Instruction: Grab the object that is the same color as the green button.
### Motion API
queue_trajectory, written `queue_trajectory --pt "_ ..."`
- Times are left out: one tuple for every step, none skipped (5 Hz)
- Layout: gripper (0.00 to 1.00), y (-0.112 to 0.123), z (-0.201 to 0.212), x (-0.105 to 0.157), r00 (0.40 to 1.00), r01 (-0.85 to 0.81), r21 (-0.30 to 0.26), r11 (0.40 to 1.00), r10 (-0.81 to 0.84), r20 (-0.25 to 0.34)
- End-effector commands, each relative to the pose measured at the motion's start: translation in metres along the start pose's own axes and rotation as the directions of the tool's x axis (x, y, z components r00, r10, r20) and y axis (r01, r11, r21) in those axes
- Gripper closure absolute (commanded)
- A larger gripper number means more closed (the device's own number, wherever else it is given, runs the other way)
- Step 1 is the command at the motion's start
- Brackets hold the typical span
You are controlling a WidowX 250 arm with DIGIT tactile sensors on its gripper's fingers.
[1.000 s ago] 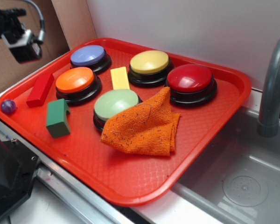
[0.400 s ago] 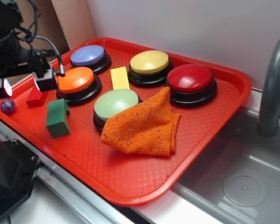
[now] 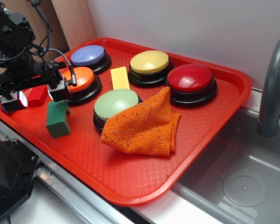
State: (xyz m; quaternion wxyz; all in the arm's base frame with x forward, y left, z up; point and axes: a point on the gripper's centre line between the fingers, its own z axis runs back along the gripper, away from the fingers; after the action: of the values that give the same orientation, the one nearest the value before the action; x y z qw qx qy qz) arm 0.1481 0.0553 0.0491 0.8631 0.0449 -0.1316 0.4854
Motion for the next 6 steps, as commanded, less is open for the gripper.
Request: queue_trajectory --pt "0.0 -0.006 -0.009 0.001 1.0 0.006 -0.021 1.0 -0.006 -0.004" --pt "0.0 -0.008 -0.018 0.001 1.0 0.013 -0.015 1.0 -0.013 -0.015" --pt "0.0 -0.01 -0.028 0.001 0.999 0.0 -0.037 0.999 -0.002 -0.033" --pt "0.99 -0.01 -0.027 0.001 1.0 -0.001 -0.03 1.0 0.001 -0.015" --pt "1.0 -0.012 -0.006 0.007 0.998 0.059 -0.06 0.996 -0.058 0.004" --pt "1.0 -0.018 0.024 0.018 0.99 0.137 -0.027 0.99 -0.138 -0.018"
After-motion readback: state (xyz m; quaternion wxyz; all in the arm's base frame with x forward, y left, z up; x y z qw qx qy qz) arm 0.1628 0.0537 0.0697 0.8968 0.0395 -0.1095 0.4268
